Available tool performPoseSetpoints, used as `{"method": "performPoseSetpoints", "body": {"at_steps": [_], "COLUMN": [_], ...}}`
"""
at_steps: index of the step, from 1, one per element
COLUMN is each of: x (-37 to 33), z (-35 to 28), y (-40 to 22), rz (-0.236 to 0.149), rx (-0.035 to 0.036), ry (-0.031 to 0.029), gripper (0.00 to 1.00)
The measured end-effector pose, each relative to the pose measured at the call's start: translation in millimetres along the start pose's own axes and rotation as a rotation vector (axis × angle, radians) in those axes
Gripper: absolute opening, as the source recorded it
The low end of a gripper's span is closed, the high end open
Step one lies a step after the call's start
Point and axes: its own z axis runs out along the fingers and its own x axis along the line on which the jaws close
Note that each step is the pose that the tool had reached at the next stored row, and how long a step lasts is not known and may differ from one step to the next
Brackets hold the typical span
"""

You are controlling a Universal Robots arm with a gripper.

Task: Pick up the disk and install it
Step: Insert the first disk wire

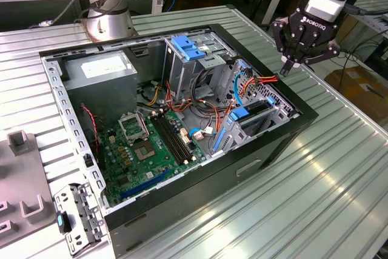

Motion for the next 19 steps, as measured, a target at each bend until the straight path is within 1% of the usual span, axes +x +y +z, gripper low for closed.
{"method": "performPoseSetpoints", "body": {"at_steps": [1, 2, 5, 6, 9, 10, 11, 14, 16, 17, 18, 19], "x": [-0.3, -0.8, -1.2, -1.4, -1.9, -2.2, -2.5, -4.3, -5.8, -6.2, -6.3, -6.3], "z": [0.7, 2.9, 6.3, 7.5, 11.6, 13.0, 14.3, 15.9, 16.1, 16.9, 17.9, 18.6], "y": [-0.9, -1.5, -2.0, -2.3, -3.6, -4.4, -5.9, -12.3, -14.2, -14.5, -14.9, -15.0], "rz": [-0.004, -0.03, -0.08, -0.09, -0.122, -0.129, -0.135, -0.139, -0.146, -0.17, -0.195, -0.208], "rx": [-0.0001, 0.0007, 0.0021, 0.0023, 0.0029, 0.003, 0.003, 0.003, 0.0031, 0.004, 0.0047, 0.0051], "ry": [0.0003, 0.0004, 0.0011, 0.0016, 0.003, 0.0035, 0.0039, 0.0043, 0.0043, 0.0044, 0.0045, 0.0046], "gripper": [0.11, 0.11, 0.11, 0.18, 0.19, 0.19, 0.25, 0.25, 0.25, 0.26, 0.33, 0.33]}}
